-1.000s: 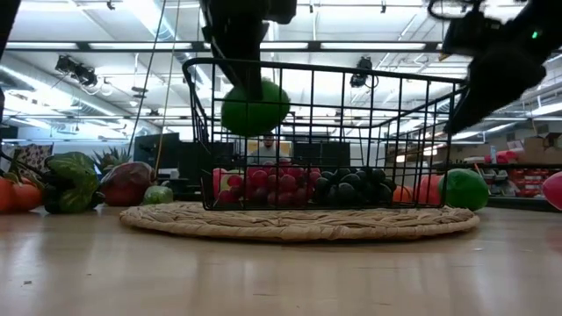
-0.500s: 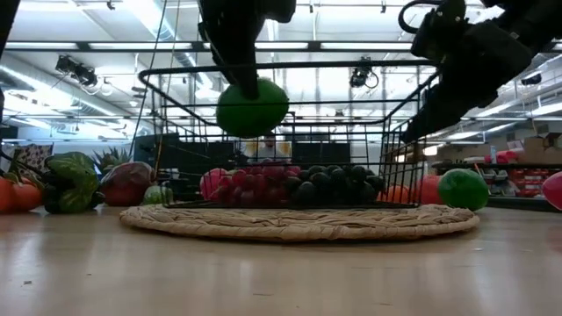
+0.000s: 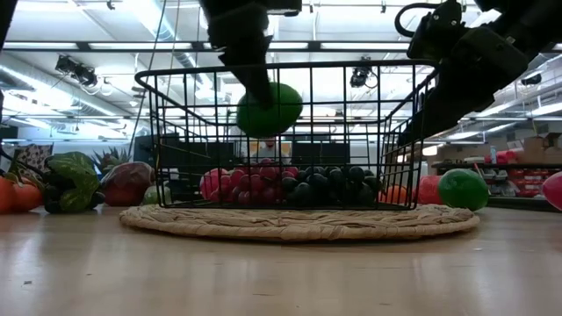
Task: Build produce basket
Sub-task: Put the bottom left green lime into the black wire basket, then put the yellow red mango into the black wire basket
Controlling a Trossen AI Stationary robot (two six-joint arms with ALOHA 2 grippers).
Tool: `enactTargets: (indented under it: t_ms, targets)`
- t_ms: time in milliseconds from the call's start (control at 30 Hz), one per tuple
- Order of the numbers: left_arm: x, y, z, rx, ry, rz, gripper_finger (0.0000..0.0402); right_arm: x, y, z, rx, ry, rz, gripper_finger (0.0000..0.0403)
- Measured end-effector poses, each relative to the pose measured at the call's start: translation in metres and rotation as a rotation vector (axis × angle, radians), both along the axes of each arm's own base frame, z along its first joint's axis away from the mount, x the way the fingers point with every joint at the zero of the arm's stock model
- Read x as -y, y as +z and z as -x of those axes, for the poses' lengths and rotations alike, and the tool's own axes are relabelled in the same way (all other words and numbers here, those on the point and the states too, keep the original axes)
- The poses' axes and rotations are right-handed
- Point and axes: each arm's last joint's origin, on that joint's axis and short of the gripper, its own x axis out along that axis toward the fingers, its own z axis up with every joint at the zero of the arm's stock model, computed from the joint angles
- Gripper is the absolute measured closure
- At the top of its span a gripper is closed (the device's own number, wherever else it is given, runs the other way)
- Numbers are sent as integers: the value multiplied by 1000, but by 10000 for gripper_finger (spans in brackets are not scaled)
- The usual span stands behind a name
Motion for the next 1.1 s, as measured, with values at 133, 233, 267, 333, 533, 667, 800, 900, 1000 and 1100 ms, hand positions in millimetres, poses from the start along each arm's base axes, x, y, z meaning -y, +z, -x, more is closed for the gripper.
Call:
enactTargets:
  t_ms: [133, 233, 267, 333, 533, 667, 800, 900, 1000, 1100]
  targets:
    - [0, 0, 1, -12, -9, -5, 83, 0, 0, 0, -1, 5, 5, 93]
    - [4, 0, 1, -17, -25, -1, 83, 0, 0, 0, -5, 5, 6, 93]
    - [4, 0, 2, -24, -42, -4, 83, 0, 0, 0, -6, 7, 7, 93]
    - [6, -1, 2, -44, -80, 0, 83, -1, 0, 1, -8, 12, 7, 93]
    - [8, -2, 2, -80, -155, 60, 28, -2, 0, 1, -7, 13, 7, 93]
    - [7, -2, 2, -66, -123, 68, 10, -2, -1, 1, -9, 10, -10, 93]
    - [4, -1, 1, -48, -83, 37, 11, -3, -1, 1, -17, 26, -26, 93]
    - [4, -1, 1, -22, -29, 29, 7, -2, -1, 2, -24, 25, -23, 94]
    - [3, -1, 3, -38, -17, 18, 6, -2, -1, 2, -24, 25, -23, 94]
    - [2, -2, 6, -55, 2, -4, 6, -2, -2, 2, -27, 25, -22, 94]
